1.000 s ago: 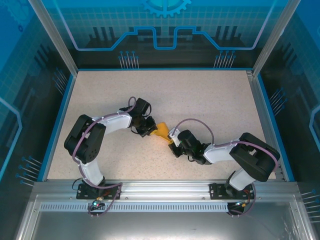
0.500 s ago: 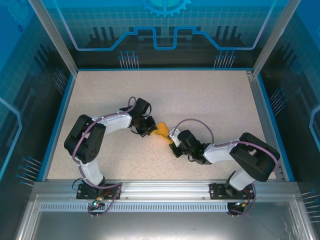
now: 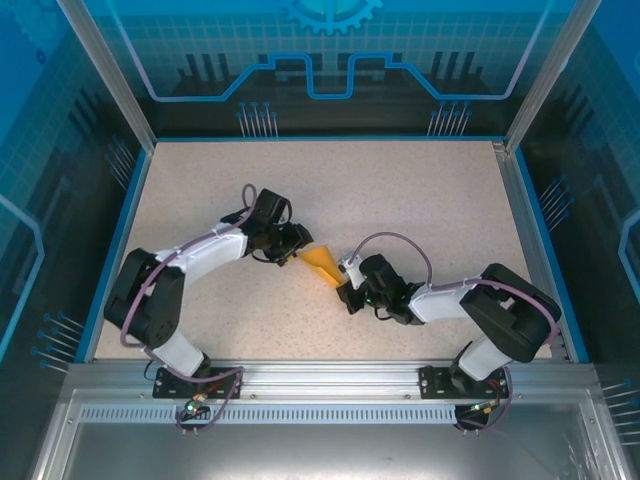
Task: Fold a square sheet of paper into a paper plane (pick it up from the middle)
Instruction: Fold the wing for the fifth time at the center of the table.
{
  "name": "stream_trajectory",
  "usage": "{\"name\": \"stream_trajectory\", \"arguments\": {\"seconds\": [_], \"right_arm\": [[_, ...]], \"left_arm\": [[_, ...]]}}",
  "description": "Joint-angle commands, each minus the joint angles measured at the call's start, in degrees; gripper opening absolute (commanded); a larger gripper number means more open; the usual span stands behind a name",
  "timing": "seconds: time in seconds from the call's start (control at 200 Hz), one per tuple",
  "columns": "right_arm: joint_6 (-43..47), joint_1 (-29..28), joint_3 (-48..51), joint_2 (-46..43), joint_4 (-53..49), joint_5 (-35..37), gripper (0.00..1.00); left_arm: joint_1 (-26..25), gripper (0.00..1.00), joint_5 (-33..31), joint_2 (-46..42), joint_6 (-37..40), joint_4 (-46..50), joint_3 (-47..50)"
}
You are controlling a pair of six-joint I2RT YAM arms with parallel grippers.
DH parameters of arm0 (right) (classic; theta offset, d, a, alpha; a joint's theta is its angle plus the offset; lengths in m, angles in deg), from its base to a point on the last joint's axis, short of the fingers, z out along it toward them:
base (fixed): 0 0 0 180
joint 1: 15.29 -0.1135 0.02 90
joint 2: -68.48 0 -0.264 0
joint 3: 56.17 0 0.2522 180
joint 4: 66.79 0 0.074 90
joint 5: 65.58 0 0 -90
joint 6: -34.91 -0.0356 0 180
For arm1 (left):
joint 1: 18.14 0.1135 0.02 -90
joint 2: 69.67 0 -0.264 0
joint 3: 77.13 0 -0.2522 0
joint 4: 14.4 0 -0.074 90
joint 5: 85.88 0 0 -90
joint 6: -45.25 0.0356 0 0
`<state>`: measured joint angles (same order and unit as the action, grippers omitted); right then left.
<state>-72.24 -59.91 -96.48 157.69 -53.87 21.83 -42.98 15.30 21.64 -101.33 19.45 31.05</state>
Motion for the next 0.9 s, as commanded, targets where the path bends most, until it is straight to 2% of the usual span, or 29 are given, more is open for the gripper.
{"name": "stream_trajectory", "arguments": {"seconds": [0.0, 0.51, 0.645, 0.895], "right_arm": [[-5.86, 2.45, -1.54, 1.37, 2.55, -7.61, 0.0], [-13.72, 6.43, -3.33, 6.09, 3.19, -15.42, 0.0], [-16.55, 8.31, -3.66, 7.59, 4.66, -19.81, 0.0], [-22.76, 11.74, -5.41, 11.86, 5.9, -29.14, 0.0]], "left_arm": [[0.58, 0.56, -4.59, -4.07, 0.85, 2.7, 1.86], [0.64, 0.55, -3.4, -4.74, 0.16, 1.39, 4.13], [0.66, 0.54, -3.02, -4.82, 0.37, 0.77, 4.74], [0.66, 0.46, -0.08, -4.2, 0.82, -3.54, 6.86]]}}
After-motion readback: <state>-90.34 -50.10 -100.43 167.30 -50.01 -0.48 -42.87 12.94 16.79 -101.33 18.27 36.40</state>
